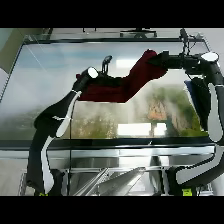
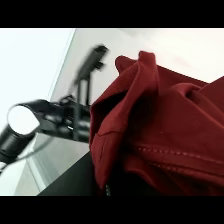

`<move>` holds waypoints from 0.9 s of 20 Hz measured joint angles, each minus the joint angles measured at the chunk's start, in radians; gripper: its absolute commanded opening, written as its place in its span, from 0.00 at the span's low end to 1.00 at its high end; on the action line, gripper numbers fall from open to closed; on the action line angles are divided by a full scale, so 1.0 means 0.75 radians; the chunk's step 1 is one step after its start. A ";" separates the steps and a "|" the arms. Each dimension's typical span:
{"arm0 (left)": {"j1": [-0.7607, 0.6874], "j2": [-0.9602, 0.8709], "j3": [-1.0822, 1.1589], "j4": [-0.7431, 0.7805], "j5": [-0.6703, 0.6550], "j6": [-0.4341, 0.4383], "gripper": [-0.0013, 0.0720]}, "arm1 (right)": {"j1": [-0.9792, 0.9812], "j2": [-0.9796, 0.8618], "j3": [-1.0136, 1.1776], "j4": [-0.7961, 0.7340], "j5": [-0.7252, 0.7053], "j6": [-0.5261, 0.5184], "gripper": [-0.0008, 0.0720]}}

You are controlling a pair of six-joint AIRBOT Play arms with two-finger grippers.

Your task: Fold the shirts.

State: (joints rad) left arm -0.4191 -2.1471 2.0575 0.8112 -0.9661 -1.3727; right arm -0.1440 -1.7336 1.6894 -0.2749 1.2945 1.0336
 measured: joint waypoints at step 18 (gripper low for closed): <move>0.857 0.609 -0.085 -0.003 -0.699 0.031 0.02 | 1.284 -0.371 0.084 0.565 -1.561 -0.632 0.99</move>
State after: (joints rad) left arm 0.2234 -1.6901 1.9938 0.8089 -1.4902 -1.3499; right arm 0.8192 -2.0117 1.7527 0.1486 0.1238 0.5598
